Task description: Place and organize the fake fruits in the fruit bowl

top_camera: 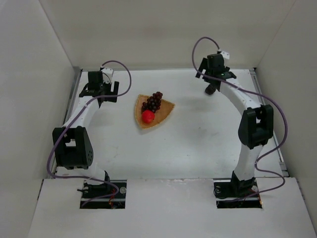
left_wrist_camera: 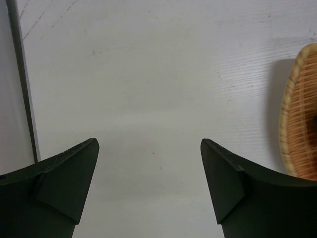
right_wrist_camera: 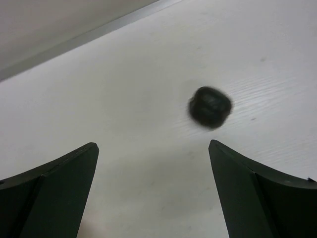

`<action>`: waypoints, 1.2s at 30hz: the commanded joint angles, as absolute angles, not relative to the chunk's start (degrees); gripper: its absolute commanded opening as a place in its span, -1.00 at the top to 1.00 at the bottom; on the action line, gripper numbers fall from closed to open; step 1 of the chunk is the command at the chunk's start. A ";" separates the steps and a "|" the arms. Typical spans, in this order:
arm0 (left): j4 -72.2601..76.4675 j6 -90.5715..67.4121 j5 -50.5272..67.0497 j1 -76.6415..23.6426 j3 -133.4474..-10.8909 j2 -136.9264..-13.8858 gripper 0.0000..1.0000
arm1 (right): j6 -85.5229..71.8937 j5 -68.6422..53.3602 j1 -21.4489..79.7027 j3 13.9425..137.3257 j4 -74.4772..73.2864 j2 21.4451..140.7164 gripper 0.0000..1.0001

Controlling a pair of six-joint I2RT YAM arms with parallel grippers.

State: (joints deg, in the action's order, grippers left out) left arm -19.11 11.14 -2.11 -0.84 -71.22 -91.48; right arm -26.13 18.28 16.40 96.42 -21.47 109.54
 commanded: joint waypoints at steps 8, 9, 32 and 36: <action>-18.46 11.25 -2.72 1.63 -73.56 -94.30 -0.68 | -40.59 22.59 10.06 105.99 -22.67 124.27 -1.00; -18.46 11.25 -2.81 1.71 -73.74 -94.74 -0.68 | -41.48 22.59 10.06 106.43 -23.02 125.15 -1.00; -20.21 11.78 -3.69 5.49 -76.82 -98.44 -0.69 | -47.55 17.93 5.14 114.08 -29.44 134.03 -0.73; -20.21 11.78 -3.69 5.93 -76.82 -98.35 -0.69 | -47.64 16.44 5.32 114.26 -30.59 135.00 -0.21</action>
State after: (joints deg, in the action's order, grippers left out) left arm -20.80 11.25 -3.36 5.39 -74.02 -98.96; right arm -46.83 18.26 5.26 111.48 -29.63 133.73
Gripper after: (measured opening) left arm 0.844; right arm 0.641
